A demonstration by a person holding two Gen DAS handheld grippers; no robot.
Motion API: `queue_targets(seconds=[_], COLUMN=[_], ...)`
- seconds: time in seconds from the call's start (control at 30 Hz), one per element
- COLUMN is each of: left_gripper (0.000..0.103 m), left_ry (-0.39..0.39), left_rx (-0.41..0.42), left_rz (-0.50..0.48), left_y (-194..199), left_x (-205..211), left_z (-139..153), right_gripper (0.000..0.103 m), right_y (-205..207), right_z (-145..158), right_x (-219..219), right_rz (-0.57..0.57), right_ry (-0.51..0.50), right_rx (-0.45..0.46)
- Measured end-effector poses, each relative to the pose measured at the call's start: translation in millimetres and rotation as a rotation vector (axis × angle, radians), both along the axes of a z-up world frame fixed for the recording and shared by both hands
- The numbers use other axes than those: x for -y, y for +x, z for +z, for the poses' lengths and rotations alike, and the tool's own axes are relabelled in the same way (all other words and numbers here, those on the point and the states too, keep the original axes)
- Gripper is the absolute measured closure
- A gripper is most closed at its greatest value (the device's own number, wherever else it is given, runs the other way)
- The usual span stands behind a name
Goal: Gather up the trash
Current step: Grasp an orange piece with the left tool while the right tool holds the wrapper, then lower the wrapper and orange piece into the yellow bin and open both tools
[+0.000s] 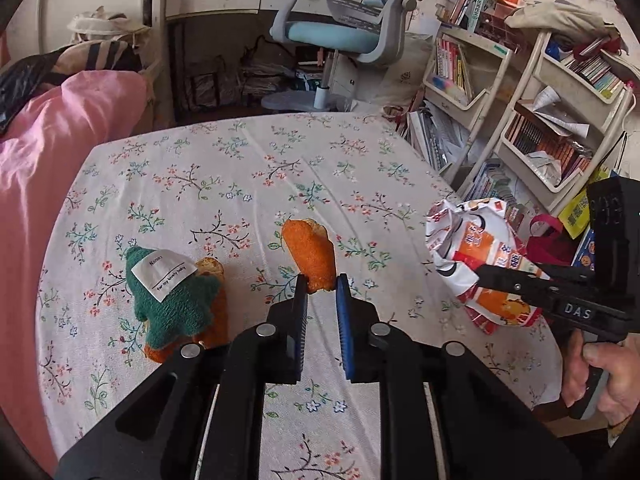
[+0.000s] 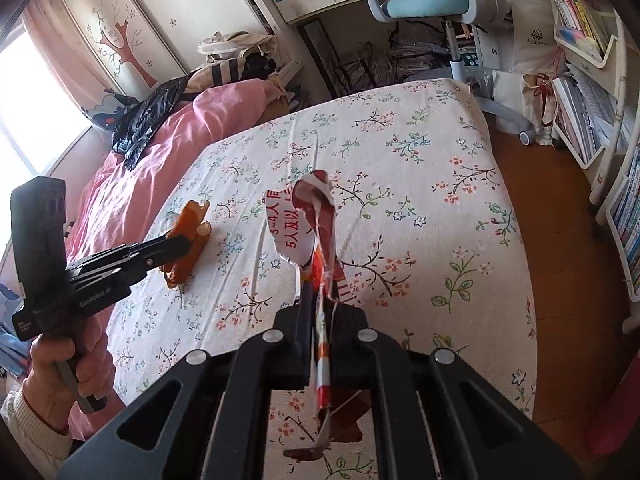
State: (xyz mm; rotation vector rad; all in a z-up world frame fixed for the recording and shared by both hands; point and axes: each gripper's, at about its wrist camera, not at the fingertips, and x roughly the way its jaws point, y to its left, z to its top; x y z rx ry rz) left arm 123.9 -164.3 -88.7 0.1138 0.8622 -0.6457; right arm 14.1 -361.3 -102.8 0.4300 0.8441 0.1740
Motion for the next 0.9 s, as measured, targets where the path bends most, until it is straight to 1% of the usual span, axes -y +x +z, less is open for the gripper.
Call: queue_targets(seconds=[0.23,0.33,0.43,0.6,0.7,0.77,0.9], left_gripper=[0.089,0.089,0.089,0.089,0.089,0.089,0.089], left_ry=[0.024,0.013,0.020,0.027,0.024,0.028,0.032], left_rx=[0.104,0.114,0.132,0.150,0.151,0.150,0.126], left_rz=[0.011,0.038,0.058,0.106,0.131,0.146,0.180], left_y=[-41,-55,-72,-98,-115,-127,-150], left_x=[-6,-18,-31,-59,-75,-86,-108], left_z=[34,43,49,54,56,55,48], right_gripper=[0.096,0.096,0.096,0.096,0.096,0.096,0.096], right_y=[-9,-12,-21,-49,-71,-87,-121], right_z=[17,24,31,36,30,21,-11], right_x=[-5,-14,-26,-58,-84,-105,-153], right_rz=[0.007,0.030,0.057,0.123,0.174,0.217,0.319], right_ry=[0.084,0.098,0.115,0.142,0.160,0.171,0.180], right_rx=[0.051,0.068,0.081,0.088,0.071,0.044,-0.054])
